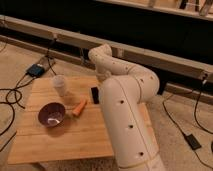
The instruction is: Push the eraser across the table
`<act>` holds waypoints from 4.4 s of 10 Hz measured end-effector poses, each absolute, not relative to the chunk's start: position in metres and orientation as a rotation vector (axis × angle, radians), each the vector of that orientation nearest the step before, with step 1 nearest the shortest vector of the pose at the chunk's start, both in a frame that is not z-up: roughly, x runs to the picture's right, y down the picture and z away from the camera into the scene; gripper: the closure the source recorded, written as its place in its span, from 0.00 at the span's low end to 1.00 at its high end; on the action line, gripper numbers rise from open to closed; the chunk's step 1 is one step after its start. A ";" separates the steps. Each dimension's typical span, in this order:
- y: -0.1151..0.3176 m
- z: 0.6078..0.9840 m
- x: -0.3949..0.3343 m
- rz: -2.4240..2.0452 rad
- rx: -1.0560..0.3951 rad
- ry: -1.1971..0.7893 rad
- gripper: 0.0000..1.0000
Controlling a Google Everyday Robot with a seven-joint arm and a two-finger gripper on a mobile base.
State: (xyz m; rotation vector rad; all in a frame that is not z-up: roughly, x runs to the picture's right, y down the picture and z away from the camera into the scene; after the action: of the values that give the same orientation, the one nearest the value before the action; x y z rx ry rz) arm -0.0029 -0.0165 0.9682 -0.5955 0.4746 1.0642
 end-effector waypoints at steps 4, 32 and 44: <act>-0.030 0.984 -0.010 1.034 -0.575 0.439 0.35; -0.042 1.016 -0.025 0.929 -0.490 0.326 0.35; -0.038 1.033 -0.030 0.872 -0.485 0.328 0.35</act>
State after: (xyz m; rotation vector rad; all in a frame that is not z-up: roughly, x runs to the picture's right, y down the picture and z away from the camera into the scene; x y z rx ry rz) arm -0.0301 -0.0375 1.0332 -0.4846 0.3279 0.8715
